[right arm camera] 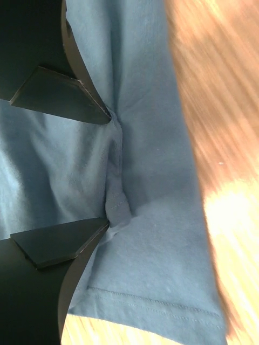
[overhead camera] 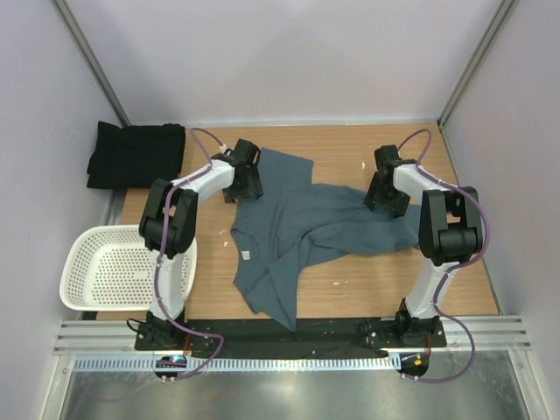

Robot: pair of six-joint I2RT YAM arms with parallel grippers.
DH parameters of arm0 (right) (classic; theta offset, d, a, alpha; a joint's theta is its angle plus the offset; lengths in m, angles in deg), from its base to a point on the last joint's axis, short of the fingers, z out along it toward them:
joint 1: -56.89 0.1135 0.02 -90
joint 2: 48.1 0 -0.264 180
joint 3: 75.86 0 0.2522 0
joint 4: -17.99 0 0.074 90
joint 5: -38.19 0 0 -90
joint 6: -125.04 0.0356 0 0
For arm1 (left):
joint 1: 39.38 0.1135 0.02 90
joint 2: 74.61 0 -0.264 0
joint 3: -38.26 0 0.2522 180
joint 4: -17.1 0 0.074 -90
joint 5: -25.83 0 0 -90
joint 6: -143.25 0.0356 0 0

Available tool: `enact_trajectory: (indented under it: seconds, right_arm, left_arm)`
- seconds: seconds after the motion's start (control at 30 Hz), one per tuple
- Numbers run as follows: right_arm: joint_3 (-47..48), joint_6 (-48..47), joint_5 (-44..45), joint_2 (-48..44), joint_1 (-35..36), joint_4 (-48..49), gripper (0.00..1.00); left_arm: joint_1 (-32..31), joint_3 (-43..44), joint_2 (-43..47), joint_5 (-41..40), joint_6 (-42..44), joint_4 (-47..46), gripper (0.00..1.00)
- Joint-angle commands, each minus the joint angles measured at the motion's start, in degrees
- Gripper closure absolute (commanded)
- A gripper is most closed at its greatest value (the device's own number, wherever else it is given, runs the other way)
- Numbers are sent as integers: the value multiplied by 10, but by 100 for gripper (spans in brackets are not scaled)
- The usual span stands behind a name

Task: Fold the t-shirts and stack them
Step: Flatten the tshirt out

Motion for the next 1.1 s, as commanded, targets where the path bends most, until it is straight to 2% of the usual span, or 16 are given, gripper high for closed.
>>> enact_trajectory:
  seconds: [0.0,0.1,0.23,0.3,0.33,0.43,0.47,0.53,0.63,0.77,0.9,0.97,1.07]
  right_arm:
    - [19,-9,28,8,-7,7,24]
    - [21,-11,19,16,-14,19,24]
    - [43,-12,7,48,-21,19,26]
    - [58,-15,2,58,-20,23,30]
    - [69,-20,1,65,-21,26,31]
    - [84,-31,-12,77,-20,43,37]
    - [95,-33,-17,85,-21,48,43]
    - [113,-36,-30,94,-21,63,46]
    - [135,-42,-52,106,-20,86,45]
    - [160,-82,-98,116,-13,132,44]
    - [237,-92,-118,139,-10,101,43]
    - [266,-91,-109,143,-9,75,37]
    - [268,-83,-102,133,-8,42,30]
  left_arm:
    - [3,9,-16,19,4,-26,28]
    - [3,8,-28,14,7,-26,34]
    - [3,5,-38,13,5,-25,53]
    - [3,11,-45,1,0,-13,59]
    - [3,14,-48,-7,-1,-6,67]
    - [7,15,-42,-29,-5,8,84]
    - [9,14,-37,-33,-4,9,87]
    - [22,12,-28,-36,3,12,94]
    - [44,14,-22,-34,20,12,100]
    - [77,36,-30,-34,27,31,100]
    - [98,49,-27,-44,31,47,100]
    - [108,49,-24,-30,37,47,99]
    - [110,60,-24,-7,52,54,94]
